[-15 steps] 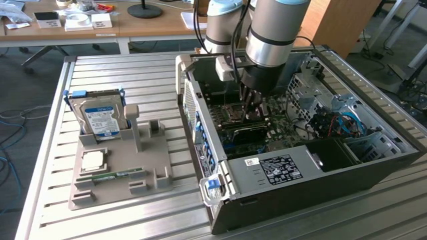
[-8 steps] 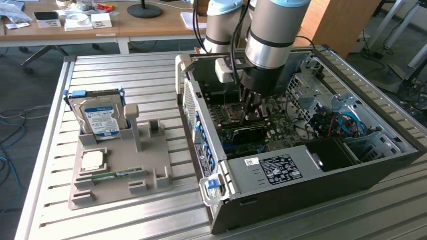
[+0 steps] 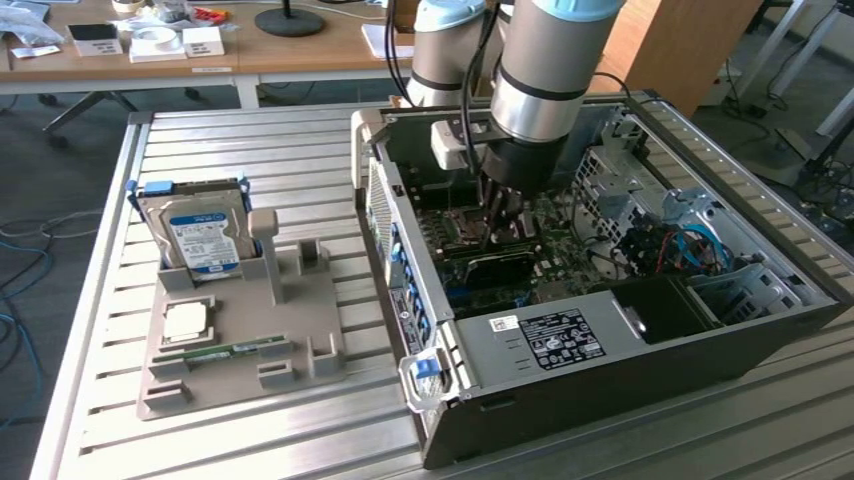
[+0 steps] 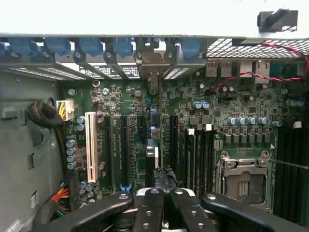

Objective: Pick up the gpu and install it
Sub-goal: 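Press down on the gpu until it lock into place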

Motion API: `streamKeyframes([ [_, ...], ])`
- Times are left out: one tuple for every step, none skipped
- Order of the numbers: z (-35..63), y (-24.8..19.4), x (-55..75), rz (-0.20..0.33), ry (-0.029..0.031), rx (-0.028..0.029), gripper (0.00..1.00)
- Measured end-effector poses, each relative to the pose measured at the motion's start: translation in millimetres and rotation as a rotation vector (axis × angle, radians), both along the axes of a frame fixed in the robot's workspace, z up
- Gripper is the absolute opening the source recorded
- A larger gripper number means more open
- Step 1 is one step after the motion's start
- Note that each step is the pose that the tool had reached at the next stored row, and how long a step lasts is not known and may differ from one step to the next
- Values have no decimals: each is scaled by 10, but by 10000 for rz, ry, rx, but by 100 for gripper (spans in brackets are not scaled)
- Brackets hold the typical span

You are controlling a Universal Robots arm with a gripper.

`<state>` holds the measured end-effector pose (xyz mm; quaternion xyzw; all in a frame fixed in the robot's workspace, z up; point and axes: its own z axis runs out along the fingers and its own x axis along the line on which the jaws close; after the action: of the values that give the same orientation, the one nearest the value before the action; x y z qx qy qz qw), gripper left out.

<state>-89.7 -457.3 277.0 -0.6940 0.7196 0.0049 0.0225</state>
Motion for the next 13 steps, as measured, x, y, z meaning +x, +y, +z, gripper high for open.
streamKeyframes([
  [-4, 0, 2, 0, -1, 2, 11],
  [-10, 1, 4, 0, -3, 5, 11],
  [-16, 0, 4, 0, -2, 3, 11],
  [-21, 1, 4, 0, -1, 3, 11],
  [-23, 0, 4, 0, -1, 1, 11],
  [-23, 0, 4, 0, 0, 0, 11],
  [-23, 0, 4, 0, 0, -1, 11],
  [-32, 1, 4, 0, -3, 5, 11],
  [-41, 2, 5, 1, -2, 3, 11],
  [-52, 3, 5, 2, -2, 3, 11],
  [-57, 3, 5, 2, -1, 2, 11],
  [-57, 3, 4, 1, 0, 0, 11],
  [-60, 3, 4, 0, 0, 1, 11],
])
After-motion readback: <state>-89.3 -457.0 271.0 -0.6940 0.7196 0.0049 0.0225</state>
